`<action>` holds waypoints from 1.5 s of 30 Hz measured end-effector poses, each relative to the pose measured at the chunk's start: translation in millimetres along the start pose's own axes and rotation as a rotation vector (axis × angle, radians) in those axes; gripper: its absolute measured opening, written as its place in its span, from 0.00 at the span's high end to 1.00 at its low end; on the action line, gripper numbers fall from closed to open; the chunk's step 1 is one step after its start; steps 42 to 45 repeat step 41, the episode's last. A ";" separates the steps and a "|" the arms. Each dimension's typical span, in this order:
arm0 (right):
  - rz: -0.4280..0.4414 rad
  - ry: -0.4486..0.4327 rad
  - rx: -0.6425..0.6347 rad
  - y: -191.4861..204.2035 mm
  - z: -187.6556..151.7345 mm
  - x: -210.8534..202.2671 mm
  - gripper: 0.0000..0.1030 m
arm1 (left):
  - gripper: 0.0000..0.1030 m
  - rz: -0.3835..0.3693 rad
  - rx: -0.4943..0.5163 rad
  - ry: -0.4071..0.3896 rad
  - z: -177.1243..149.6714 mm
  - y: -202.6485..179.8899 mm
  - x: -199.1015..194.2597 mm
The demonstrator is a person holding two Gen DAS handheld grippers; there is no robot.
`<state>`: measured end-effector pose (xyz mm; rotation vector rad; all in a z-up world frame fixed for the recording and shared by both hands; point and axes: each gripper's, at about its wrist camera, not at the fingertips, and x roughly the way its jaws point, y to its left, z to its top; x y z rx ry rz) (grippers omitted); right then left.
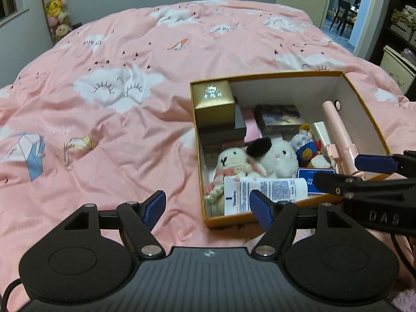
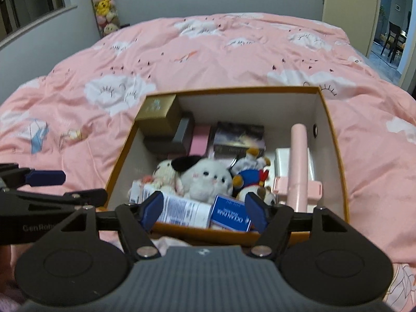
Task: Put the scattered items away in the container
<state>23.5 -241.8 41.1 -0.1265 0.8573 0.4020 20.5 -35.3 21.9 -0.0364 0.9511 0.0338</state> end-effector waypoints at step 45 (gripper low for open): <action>0.006 0.043 -0.043 4.4 -2.8 8.0 0.28 | 0.19 0.006 -0.010 0.028 -1.2 0.7 3.0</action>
